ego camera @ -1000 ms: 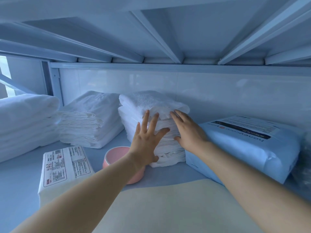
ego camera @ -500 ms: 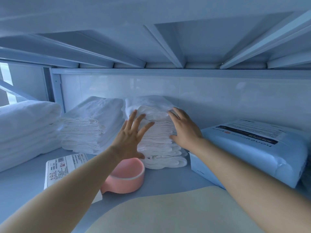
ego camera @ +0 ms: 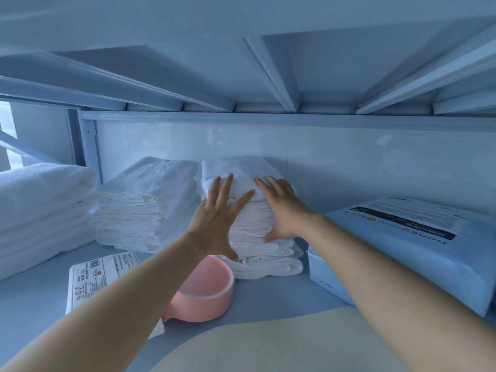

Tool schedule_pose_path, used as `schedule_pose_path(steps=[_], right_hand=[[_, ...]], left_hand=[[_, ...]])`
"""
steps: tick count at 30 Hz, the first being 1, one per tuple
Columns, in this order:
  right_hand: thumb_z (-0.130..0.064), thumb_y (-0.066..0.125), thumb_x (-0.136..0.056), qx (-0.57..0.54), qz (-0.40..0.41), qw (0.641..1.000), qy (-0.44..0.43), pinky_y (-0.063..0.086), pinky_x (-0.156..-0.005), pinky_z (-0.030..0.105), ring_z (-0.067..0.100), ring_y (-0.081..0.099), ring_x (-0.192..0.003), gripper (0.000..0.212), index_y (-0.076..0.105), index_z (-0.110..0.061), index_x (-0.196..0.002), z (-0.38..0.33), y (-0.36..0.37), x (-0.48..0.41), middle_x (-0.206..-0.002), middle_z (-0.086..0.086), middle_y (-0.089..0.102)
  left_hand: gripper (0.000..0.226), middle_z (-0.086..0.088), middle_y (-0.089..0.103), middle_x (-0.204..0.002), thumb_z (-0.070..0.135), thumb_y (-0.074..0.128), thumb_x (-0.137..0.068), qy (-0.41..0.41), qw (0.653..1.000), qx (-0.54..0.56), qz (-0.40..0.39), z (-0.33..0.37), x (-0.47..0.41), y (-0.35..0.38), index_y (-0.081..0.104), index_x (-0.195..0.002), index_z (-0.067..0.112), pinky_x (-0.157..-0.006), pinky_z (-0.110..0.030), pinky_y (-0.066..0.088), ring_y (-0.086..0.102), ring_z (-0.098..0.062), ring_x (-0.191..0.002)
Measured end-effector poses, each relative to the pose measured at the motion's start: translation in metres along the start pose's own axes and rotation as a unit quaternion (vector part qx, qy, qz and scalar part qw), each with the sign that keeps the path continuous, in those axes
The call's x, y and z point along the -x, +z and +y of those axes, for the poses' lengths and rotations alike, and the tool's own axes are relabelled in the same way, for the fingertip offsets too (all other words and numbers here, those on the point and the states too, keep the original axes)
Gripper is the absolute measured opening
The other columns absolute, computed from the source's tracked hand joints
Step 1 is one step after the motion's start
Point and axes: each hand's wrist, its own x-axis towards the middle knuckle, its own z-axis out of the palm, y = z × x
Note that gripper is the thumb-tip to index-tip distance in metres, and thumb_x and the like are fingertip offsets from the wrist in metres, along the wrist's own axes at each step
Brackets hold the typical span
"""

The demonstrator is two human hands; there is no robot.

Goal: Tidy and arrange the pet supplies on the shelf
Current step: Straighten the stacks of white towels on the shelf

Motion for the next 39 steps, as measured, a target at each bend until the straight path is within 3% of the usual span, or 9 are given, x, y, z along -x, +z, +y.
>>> schedule_pose_path(steps=[3,11,17,21,25,27,32,35,39], right_hand=[[-0.044,0.088,-0.048,-0.004,0.007,1.0,-0.008,0.012,-0.117,0.043,0.032,-0.011,-0.142,0.144,-0.015,-0.023,-0.146,-0.002,0.012,0.002,-0.155,0.003,-0.013],[-0.05,0.088,-0.044,0.0,0.02,1.0,0.002,0.024,-0.113,0.047,0.03,-0.009,-0.142,0.147,-0.017,-0.029,-0.144,-0.005,0.018,0.009,-0.154,-0.001,-0.015],[-0.05,0.086,-0.047,0.01,0.059,0.998,0.03,0.035,-0.106,0.044,0.031,-0.004,-0.14,0.141,-0.013,-0.029,-0.144,-0.026,0.028,0.009,-0.152,-0.002,-0.011],[-0.05,0.085,-0.051,0.018,0.074,0.996,0.044,0.045,-0.097,0.045,0.032,-0.002,-0.138,0.133,-0.009,-0.029,-0.144,-0.042,0.031,0.004,-0.149,-0.004,-0.01],[-0.049,0.083,-0.057,0.004,0.078,0.996,0.052,0.045,-0.097,0.045,0.029,-0.003,-0.139,0.128,-0.007,-0.029,-0.145,-0.047,0.032,0.005,-0.151,-0.005,-0.01],[-0.048,0.081,-0.061,-0.01,0.073,0.996,0.055,0.041,-0.1,0.044,0.026,-0.007,-0.141,0.125,-0.009,-0.03,-0.146,-0.046,0.03,0.009,-0.152,-0.007,-0.013],[-0.041,0.075,-0.074,-0.048,0.073,0.995,0.039,0.034,-0.106,0.041,0.019,-0.012,-0.143,0.108,-0.004,-0.029,-0.147,-0.048,0.031,0.022,-0.154,-0.008,-0.017],[-0.038,0.071,-0.078,-0.076,0.089,0.993,0.001,0.028,-0.111,0.035,0.017,0.002,-0.143,0.093,0.012,-0.018,-0.147,-0.054,0.029,0.031,-0.155,-0.004,0.003],[-0.035,0.066,-0.083,-0.112,0.079,0.989,-0.053,0.025,-0.109,0.025,0.015,0.025,-0.137,0.071,0.033,-0.011,-0.141,-0.071,0.032,0.047,-0.147,0.0,0.032]], left_hand=[[0.143,-0.016,-0.031,-0.147,0.068,0.077,-0.046,0.0,1.0,-0.018,-0.005,0.001,0.004,-0.001,-0.025,-0.142,0.035,-0.107,-0.042,0.034,-0.017,-0.041,-0.139],[0.139,-0.014,-0.027,-0.149,0.057,0.076,-0.054,0.015,1.0,-0.012,0.002,-0.006,0.005,0.006,-0.037,-0.133,0.038,-0.084,-0.032,0.052,-0.014,-0.038,-0.14],[0.145,-0.012,-0.027,-0.151,0.057,0.08,-0.05,0.037,0.999,-0.018,0.011,-0.033,0.002,0.016,-0.043,-0.125,0.042,-0.084,-0.031,0.052,-0.015,-0.034,-0.142],[0.142,-0.007,-0.037,-0.146,0.057,0.078,-0.055,0.042,0.999,-0.027,0.022,-0.048,0.0,0.023,-0.045,-0.123,0.042,-0.09,-0.031,0.05,-0.017,-0.034,-0.142],[0.141,-0.006,-0.04,-0.144,0.057,0.078,-0.058,0.03,0.999,-0.033,0.027,-0.05,0.002,0.026,-0.046,-0.123,0.041,-0.089,-0.03,0.05,-0.017,-0.034,-0.142],[0.137,-0.006,-0.033,-0.15,0.056,0.078,-0.059,0.026,0.999,-0.021,0.027,-0.049,0.004,0.022,-0.04,-0.128,0.043,-0.085,-0.031,0.052,-0.015,-0.034,-0.142],[0.099,0.002,-0.005,-0.155,0.043,0.075,-0.072,0.007,0.995,0.099,0.023,-0.054,0.022,0.01,0.008,-0.145,0.043,-0.082,-0.039,0.054,0.004,-0.023,-0.143],[0.078,0.009,0.004,-0.155,0.044,0.067,-0.077,-0.023,0.988,0.152,-0.009,-0.049,0.044,0.007,0.022,-0.141,0.041,-0.086,-0.041,0.051,0.014,-0.018,-0.14],[0.068,0.007,0.019,-0.152,0.046,0.063,-0.08,-0.046,0.982,0.17,-0.062,-0.042,0.067,-0.007,0.031,-0.139,0.037,-0.09,-0.042,0.048,0.031,-0.019,-0.134]])
